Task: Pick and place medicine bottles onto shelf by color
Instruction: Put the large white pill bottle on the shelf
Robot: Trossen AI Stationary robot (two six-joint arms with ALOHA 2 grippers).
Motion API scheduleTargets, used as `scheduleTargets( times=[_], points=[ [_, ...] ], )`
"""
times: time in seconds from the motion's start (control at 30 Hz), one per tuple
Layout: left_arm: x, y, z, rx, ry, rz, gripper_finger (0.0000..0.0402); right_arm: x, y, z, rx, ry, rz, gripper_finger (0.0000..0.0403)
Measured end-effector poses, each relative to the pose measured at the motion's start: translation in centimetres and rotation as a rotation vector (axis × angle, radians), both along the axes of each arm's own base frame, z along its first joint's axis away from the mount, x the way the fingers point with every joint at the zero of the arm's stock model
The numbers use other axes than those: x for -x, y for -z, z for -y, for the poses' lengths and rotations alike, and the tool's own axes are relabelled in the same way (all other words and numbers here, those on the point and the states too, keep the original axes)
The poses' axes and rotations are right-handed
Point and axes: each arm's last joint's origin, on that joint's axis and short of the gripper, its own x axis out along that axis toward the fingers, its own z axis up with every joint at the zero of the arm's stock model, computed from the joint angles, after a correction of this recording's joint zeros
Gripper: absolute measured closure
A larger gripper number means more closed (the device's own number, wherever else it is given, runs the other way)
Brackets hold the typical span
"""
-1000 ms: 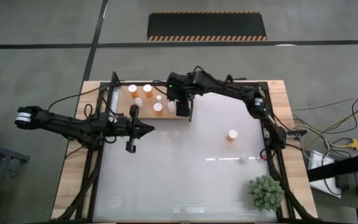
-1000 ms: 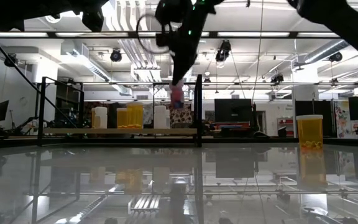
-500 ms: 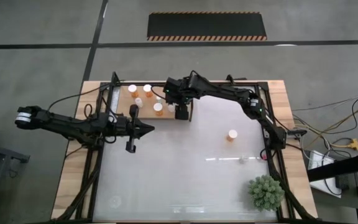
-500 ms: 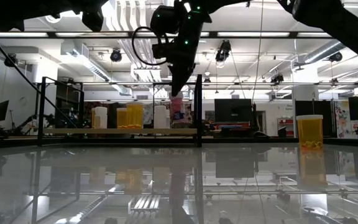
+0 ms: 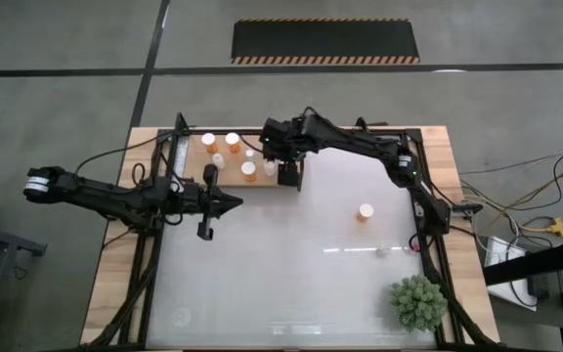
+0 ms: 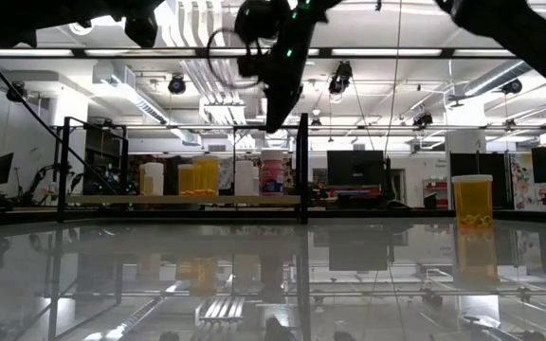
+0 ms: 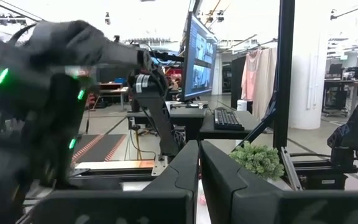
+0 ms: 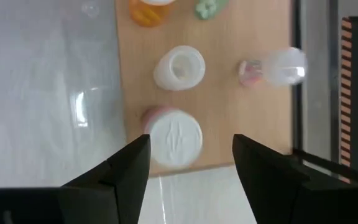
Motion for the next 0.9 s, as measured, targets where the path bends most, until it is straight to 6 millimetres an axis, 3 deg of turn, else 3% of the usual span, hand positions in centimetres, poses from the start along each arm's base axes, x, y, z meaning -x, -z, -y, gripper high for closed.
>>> scheduleTargets(
  times=[0.17, 0.3, 0.43, 0.67, 0.9],
  points=[
    [-0.3, 0.3, 0.1, 0.06, 0.017, -0.024, 0.0402, 2.3, -4.4, -3.8, -0.032, -0.003, 0.05, 0.0202],
    [-1.3, 1.6, 0.4, 0.084, 0.035, -0.116, 0.0402, 4.8, -8.0, -8.8, -0.059, -0.037, 0.127, 0.0229],
    [-2.6, 2.9, 0.8, 0.115, 0.05, -0.2, 0.0402, 7.1, -9.9, -14.3, -0.093, -0.099, 0.238, 0.0259],
    [-6.2, 3.9, 1.2, 0.126, 0.019, -0.31, 0.0402, 10.5, -8.3, -22.2, -0.173, -0.219, 0.361, 0.0306],
    [-10.6, 5.8, 0.1, -0.042, -0.343, -0.662, 0.0402, 12.7, -5.0, -25.9, -0.133, -0.219, 0.363, 0.0341]
  ],
)
